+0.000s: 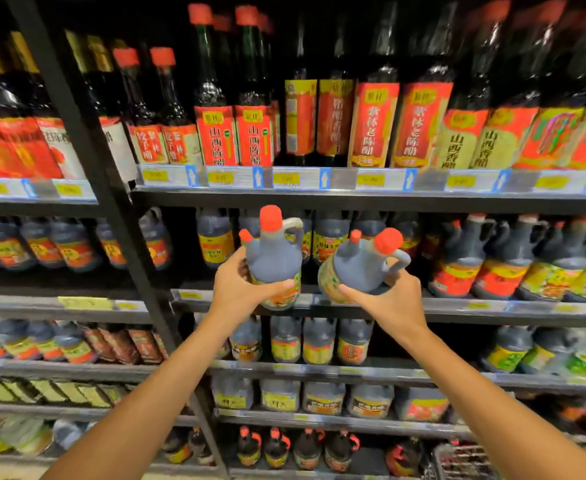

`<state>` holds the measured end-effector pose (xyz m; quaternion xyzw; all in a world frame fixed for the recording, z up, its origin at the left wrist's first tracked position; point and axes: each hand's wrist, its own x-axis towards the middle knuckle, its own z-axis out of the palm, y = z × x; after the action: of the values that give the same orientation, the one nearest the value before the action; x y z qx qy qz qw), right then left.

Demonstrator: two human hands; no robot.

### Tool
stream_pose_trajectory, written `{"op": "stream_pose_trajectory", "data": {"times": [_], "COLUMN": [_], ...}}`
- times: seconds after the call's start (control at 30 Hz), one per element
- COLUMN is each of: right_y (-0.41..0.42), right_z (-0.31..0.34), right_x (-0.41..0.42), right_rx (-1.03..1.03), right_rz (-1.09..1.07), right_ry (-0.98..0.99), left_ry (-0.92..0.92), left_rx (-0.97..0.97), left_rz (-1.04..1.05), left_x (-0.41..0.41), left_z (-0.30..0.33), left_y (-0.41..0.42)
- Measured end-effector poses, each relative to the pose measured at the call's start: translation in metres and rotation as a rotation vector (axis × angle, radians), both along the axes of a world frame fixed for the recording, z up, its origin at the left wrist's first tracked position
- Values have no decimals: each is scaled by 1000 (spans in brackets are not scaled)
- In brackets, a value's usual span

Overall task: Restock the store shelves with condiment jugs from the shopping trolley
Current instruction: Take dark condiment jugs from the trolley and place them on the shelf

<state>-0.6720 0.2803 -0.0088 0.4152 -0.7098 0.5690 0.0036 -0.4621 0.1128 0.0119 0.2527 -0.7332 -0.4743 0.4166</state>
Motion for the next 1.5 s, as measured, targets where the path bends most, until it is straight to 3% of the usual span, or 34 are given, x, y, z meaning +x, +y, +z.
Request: {"op": "stream_pose_trajectory", "data": {"times": [0.2, 0.4, 0.87, 1.27, 1.5], "right_y": [-38, -64, -92, -94, -90], "right_z": [-26, -21, -24, -30, -19], "right_x": [-23, -34, -57, -38, -55], "right_rx": [-26, 106, 312, 545, 608], "right_rz": [9, 10, -55, -82, 77], "right_ry": [26, 57, -116, -41, -52], "left_ry": [11, 19, 42, 20, 30], "left_rx": [-70, -61, -59, -38, -2], "left_rz": [-6, -17, -5, -11, -5], "left_x": [-13, -19, -4, 6, 7], "left_z": [-8, -13, -7, -4, -9], "left_y": [-18, -39, -42, -37, -33]}}
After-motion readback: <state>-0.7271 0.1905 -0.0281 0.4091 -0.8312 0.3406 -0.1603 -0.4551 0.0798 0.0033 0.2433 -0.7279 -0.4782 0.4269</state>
